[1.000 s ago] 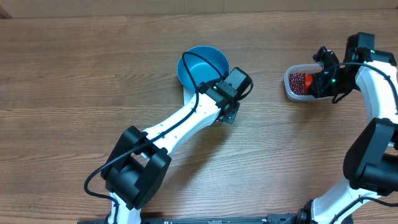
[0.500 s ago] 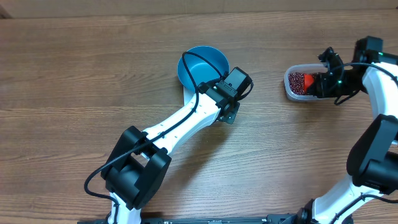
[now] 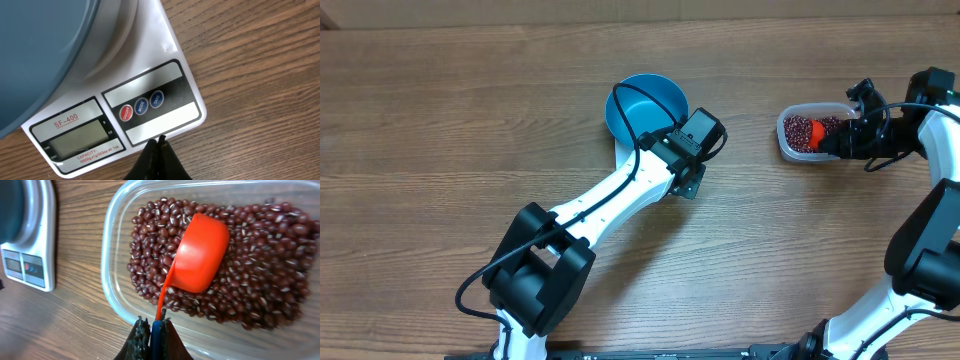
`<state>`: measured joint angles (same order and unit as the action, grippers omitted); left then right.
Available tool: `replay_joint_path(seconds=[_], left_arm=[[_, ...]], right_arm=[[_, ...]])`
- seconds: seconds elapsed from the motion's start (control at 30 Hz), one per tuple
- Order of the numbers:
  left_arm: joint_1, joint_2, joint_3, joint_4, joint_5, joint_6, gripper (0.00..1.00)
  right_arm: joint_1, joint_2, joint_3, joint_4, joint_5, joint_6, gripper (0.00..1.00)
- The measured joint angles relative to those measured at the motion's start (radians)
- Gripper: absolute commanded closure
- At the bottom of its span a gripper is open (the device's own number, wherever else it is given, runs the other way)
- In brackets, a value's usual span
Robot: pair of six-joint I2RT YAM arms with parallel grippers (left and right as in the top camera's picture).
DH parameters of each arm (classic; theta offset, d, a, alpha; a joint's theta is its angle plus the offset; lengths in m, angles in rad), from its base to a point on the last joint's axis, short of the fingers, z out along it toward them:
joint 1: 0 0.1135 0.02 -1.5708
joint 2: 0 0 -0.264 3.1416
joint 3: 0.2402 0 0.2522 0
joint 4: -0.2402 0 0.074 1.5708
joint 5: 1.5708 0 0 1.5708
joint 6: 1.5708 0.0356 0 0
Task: Scoop item into bowl and weigh 150g on scale
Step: 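Drag the scoop through the beans with the right gripper to fill it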
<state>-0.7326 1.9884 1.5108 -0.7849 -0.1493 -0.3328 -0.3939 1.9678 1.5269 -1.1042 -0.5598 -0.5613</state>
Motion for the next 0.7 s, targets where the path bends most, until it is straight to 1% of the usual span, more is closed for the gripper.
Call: replay_joint_path(seconds=[0.37,0.7], left_arm=[[0.0,0.0,0.0,0.0,0.0,0.0,0.96],[0.0,0.0,0.0,-0.003,0.0,0.0,0.96]], right_arm=[[-0.021,0.026,0.0,-0.011,-0.072,-0.008,0.96],[-0.122,0.058,0.0,-0.072,-0.185,-0.057,0.96]])
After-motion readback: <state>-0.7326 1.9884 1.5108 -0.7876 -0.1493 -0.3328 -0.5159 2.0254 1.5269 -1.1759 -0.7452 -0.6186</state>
